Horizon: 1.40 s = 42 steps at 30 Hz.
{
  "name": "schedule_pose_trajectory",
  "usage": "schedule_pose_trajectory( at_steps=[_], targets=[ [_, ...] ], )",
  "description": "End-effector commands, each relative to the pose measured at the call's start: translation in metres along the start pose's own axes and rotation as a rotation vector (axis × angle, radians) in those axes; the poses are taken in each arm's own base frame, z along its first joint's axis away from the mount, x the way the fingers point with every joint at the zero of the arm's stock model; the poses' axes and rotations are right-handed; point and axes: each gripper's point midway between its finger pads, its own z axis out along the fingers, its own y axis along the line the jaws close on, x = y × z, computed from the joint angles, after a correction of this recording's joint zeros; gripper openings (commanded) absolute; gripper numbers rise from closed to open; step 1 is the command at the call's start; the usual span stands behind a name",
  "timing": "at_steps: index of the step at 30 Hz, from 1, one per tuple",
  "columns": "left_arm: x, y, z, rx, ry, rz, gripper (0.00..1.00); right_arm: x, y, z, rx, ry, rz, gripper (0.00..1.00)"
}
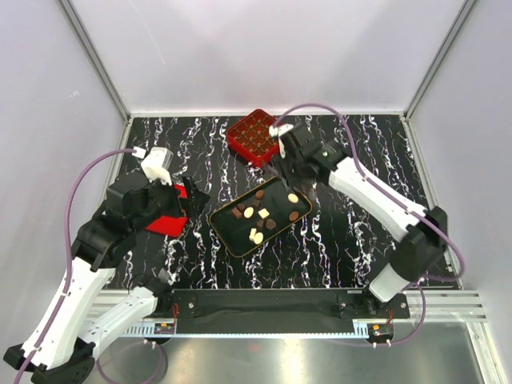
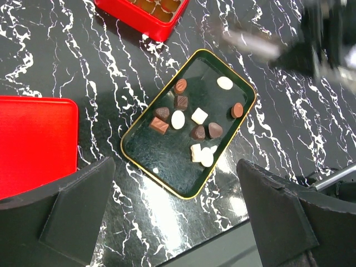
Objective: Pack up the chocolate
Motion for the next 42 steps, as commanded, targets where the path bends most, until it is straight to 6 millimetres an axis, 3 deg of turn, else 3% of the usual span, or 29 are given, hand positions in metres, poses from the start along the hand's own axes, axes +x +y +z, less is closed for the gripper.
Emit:
schedule_pose_trajectory(
  at_steps=[1,5,12,25,31,42],
  targets=[
    [-0.004,0.000,-0.004,0.001,-0.038,-0.010,0.99,0.037,0.041,-0.009,-0.135,0.058,0.021,0.52],
    [-0.003,0.001,-0.007,0.000,-0.038,-0.022,0.99,0.050,0.051,-0.021,-0.176,0.033,0.052,0.52],
    [-0.001,0.001,-0.014,-0.002,-0.046,-0.041,0.99,0.089,0.064,0.000,-0.166,0.098,0.011,0.56],
    [0.001,0.003,-0.013,-0.010,-0.036,-0.042,0.99,0.103,0.083,0.015,-0.141,0.121,-0.040,0.55],
    [0.001,0.003,-0.013,-0.010,-0.037,-0.041,0.99,0.115,0.072,0.018,-0.059,0.162,-0.085,0.55],
    [-0.002,0.001,-0.015,-0.005,-0.045,-0.044,0.99,0.121,0.073,0.012,-0.071,0.187,-0.097,0.54]
  ],
)
